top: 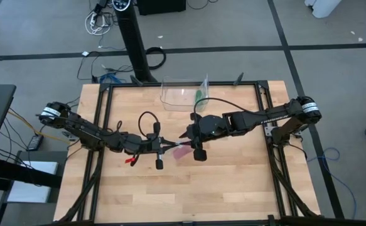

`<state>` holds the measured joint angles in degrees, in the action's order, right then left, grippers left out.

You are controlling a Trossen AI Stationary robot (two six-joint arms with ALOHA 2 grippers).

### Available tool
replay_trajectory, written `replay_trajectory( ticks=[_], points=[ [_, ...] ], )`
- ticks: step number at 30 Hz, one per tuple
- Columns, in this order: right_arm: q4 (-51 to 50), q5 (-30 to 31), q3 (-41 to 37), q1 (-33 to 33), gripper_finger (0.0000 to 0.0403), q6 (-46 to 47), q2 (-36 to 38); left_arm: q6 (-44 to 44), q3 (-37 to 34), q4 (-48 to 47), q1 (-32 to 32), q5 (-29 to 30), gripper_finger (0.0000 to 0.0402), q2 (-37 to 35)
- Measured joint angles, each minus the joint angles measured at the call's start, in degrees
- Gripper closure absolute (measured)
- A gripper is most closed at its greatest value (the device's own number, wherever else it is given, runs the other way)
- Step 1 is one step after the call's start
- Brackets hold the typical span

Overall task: Roll bandage
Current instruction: Close the transparent zip bag

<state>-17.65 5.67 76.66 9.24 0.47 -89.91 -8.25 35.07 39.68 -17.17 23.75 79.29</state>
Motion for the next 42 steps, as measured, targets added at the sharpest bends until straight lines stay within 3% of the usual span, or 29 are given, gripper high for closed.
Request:
replay_trajectory(
  ticks=[8,20,35,42],
  points=[
    [-0.1,-1.0,0.0,-0.3,0.0329,0.0,0.0,0.0,0.0,0.2,0.0,0.2,0.0401,0.0],
    [-0.9,-1.2,0.0,-0.3,0.0270,1.4,0.0,0.4,0.0,0.2,0.5,0.3,0.0401,0.0],
    [-0.9,-1.1,0.0,-0.3,0.0371,1.0,0.0,0.9,0.0,0.2,0.7,0.3,0.0401,0.0],
    [-2.0,-0.7,0.0,-0.3,0.0376,0.6,0.0,0.9,0.0,0.2,0.7,0.3,0.0401,0.0]
  ],
)
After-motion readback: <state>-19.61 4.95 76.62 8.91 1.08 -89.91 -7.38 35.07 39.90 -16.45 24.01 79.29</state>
